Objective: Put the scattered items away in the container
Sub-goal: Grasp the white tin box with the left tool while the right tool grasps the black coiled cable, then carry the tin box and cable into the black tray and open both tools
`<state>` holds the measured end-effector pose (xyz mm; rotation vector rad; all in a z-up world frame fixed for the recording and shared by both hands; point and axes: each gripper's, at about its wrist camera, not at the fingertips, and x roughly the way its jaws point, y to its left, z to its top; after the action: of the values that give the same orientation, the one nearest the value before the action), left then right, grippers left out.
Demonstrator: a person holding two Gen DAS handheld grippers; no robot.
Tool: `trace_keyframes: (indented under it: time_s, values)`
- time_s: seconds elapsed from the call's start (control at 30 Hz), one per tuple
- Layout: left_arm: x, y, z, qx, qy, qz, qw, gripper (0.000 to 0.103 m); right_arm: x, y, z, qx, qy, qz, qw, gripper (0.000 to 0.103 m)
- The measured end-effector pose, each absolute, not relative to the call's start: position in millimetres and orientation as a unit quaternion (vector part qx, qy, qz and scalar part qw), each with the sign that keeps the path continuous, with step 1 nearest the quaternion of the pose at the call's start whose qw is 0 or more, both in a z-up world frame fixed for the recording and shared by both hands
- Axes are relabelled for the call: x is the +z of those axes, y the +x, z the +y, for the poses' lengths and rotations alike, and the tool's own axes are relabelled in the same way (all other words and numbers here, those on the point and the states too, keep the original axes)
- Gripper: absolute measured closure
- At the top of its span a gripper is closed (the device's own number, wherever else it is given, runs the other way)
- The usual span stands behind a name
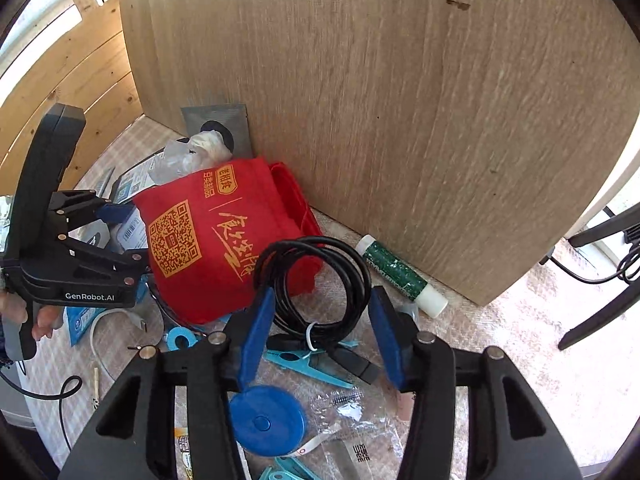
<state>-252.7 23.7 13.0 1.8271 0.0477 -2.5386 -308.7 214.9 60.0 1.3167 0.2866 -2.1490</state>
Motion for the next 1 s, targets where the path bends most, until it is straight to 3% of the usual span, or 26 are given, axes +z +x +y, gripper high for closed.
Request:
trace_keyframes:
  time_s: [0.53, 0.6, 0.63, 1.0]
  values:
    - [30.6, -200.6, 20.2, -0.822, 0.569, 0.023, 0.009, 0.035, 67.2, -298.5, 246.0, -0.813, 0.492, 0.043, 0.31, 0.065]
    - [35.4, -189.3, 18.7, -0.825, 0.565, 0.026, 0.009, 0.035, 71.3, -293.7, 251.6, -0.819, 0.487, 0.044, 0.302, 0.088]
    - [38.1, -183.1, 17.6, -0.826, 0.563, 0.028, 0.01, 0.035, 73.9, -292.4, 256.4, -0.819, 0.488, 0.037, 0.302, 0.089]
    - [80.5, -96.9, -15.1, -0.84, 0.54, 0.048, 0.017, 0.035, 85.9, -278.5, 257.2, -0.835, 0.466, 0.013, 0.294, 0.09]
